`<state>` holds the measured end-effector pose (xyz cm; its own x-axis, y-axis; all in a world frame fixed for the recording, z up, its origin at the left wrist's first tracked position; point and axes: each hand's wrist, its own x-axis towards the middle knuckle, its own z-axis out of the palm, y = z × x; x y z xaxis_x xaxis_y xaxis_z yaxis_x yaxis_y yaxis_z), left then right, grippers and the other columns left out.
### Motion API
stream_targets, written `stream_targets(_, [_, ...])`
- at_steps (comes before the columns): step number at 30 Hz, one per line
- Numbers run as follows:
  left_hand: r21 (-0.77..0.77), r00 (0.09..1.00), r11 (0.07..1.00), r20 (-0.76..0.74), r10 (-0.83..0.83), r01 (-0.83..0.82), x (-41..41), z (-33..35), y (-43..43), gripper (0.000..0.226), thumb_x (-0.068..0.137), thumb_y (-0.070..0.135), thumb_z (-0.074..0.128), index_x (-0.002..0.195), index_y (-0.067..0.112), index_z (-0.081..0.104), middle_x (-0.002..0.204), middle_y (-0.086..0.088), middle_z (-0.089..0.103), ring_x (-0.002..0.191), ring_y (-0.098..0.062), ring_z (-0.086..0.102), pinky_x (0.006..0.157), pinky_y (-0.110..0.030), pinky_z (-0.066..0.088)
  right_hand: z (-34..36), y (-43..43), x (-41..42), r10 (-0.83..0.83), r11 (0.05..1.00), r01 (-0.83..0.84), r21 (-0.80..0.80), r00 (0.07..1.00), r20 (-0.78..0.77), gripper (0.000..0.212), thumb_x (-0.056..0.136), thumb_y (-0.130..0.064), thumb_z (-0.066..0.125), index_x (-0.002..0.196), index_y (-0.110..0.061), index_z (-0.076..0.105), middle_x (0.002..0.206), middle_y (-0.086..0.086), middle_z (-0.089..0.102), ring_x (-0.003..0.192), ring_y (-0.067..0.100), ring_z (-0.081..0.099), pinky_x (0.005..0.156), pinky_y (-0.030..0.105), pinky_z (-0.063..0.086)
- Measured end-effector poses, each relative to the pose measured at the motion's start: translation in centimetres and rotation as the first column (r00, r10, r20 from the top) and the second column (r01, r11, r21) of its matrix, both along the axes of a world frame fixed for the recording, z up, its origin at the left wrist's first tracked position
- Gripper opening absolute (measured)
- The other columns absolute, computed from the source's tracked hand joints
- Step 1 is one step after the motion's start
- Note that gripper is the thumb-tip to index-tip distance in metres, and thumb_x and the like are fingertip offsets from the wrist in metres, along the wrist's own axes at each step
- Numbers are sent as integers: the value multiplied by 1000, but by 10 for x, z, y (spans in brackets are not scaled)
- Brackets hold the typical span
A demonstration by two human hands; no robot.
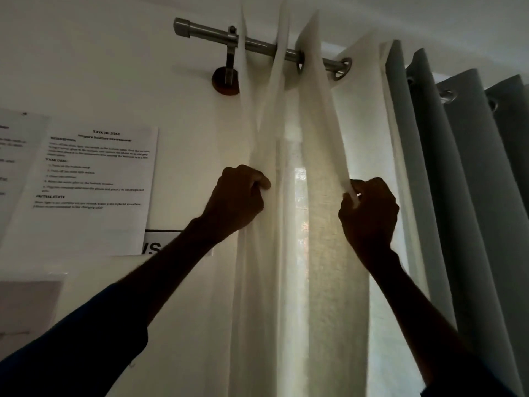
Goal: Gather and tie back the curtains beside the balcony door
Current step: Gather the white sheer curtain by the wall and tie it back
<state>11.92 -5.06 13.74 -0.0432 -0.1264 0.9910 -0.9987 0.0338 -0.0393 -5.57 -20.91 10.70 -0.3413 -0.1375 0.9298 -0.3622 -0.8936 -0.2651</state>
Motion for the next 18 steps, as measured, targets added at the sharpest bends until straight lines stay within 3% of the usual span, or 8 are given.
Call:
stream_targets(2, [-6,999,999,-3,-38,38,-11,-1,-2,29,87,0,55,97,16,78,103,1,74,92,-7,68,80,0,42,-8,17,8,75,993,-76,-89,997,-16,19,90,-6,69,109,-7,70,100,-7,59,72,6,60,57,0,43])
stream_targets(4, [-19,993,993,-10,-117,117,-25,-2,-4,26,86,-3,58,97,10,78,101,-3,76,93,-6,67,78,7,37,-17,37,29,42,974,-77,-215,986,-161,19,91,-5,67,109,-9,71,102,-1,62,69,16,65,56,16,54])
stream_targets(6, [-47,986,986,-38,-161,159,-37,-3,-5,24,85,-1,59,96,8,79,99,-3,76,93,-8,68,76,6,37,-25,51,48,-19,963,-59,-262,958,-285,17,92,-7,66,108,-8,72,101,6,62,68,24,65,55,34,55])
stream_targets(8, [-71,976,981,-117,-186,178,-41,-4,-6,22,86,4,59,96,7,79,98,-4,77,94,-12,69,78,-6,45,-26,57,56,8,965,-87,-249,952,-305,15,93,-9,66,106,-7,73,98,5,62,69,23,64,56,31,52])
stream_targets(11, [-46,943,976,-251,-219,215,-36,-2,-6,33,94,22,60,70,4,73,69,-5,71,67,-13,67,67,-22,50,-24,61,52,125,949,-186,-256,964,-236,13,93,-12,68,104,-9,74,94,2,64,67,17,63,56,26,51])
stream_targets(14, [-4,906,968,-351,-237,252,-34,0,-9,57,92,41,64,45,14,49,40,9,48,40,-4,50,49,-13,39,-27,71,51,67,944,-167,-284,941,-332,21,91,-5,67,111,-10,74,97,5,67,75,21,67,63,31,57])
stream_targets(16, [12,931,980,-316,-183,197,-33,3,-13,46,86,42,71,55,9,62,50,2,59,48,-5,59,47,-13,42,-33,77,54,52,929,-201,-310,902,-428,20,90,-5,66,108,-11,73,99,5,69,82,19,67,68,30,57])
stream_targets(18, [33,960,993,-261,-100,112,-31,6,-15,27,82,28,74,77,2,71,68,-5,67,66,-16,67,55,-18,47,-35,75,50,75,921,-236,-309,888,-454,5,91,-18,69,94,-15,71,90,-4,66,72,8,60,65,26,54])
